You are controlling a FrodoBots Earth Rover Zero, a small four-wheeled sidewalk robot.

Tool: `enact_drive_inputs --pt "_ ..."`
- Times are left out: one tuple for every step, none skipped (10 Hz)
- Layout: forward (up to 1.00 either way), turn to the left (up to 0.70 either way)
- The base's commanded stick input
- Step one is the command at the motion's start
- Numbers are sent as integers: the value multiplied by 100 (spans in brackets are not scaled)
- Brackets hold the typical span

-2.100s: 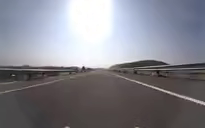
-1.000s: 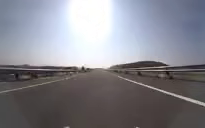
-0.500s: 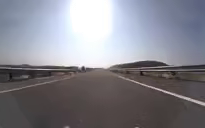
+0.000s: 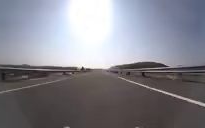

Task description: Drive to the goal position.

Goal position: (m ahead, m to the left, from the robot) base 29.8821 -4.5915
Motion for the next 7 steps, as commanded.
enact_drive_inputs --pt "100 3" --pt "100 4" --pt "100 6" --pt "100 10" --pt "100 13" --pt "100 15" --pt "100 1"
